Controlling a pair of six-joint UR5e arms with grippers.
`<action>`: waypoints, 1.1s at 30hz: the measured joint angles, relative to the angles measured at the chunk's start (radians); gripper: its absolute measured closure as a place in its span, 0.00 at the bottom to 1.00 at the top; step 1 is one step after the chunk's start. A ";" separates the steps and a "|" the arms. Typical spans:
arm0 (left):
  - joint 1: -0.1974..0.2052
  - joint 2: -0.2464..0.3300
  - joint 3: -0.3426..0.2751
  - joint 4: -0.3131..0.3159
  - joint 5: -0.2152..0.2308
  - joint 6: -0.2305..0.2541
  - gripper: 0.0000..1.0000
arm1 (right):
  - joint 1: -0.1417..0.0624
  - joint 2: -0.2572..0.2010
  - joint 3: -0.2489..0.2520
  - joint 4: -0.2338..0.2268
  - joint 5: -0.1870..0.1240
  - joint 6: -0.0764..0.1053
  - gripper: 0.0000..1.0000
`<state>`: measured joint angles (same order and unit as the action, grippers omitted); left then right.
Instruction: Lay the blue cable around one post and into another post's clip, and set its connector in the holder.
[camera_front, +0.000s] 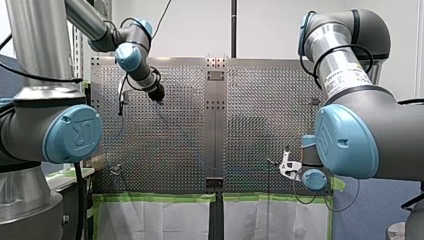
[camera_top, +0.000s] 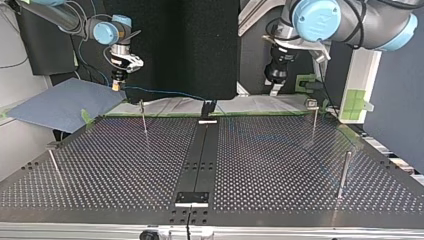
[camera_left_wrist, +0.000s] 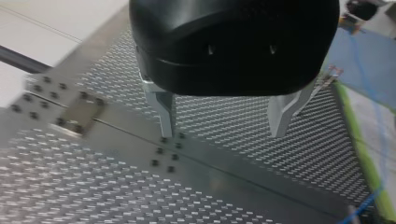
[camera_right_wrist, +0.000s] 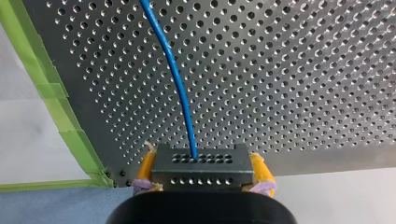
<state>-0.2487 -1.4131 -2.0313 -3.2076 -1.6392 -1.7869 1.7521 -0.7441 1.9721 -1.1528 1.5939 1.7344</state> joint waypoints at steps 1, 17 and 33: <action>-0.010 -0.010 -0.010 0.011 -0.011 -0.002 0.03 | 0.001 0.000 0.000 0.000 0.000 -0.001 1.00; -0.154 -0.154 -0.052 0.154 -0.154 -0.031 0.01 | 0.006 0.000 0.000 0.005 0.000 -0.005 1.00; -0.295 -0.295 0.061 0.296 -0.189 -0.047 0.01 | 0.009 0.000 0.000 0.010 0.000 -0.015 1.00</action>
<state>-0.5442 -1.7086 -1.9708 -2.9117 -1.8285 -1.8337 1.7608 -0.7441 1.9721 -1.1425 1.5939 1.7189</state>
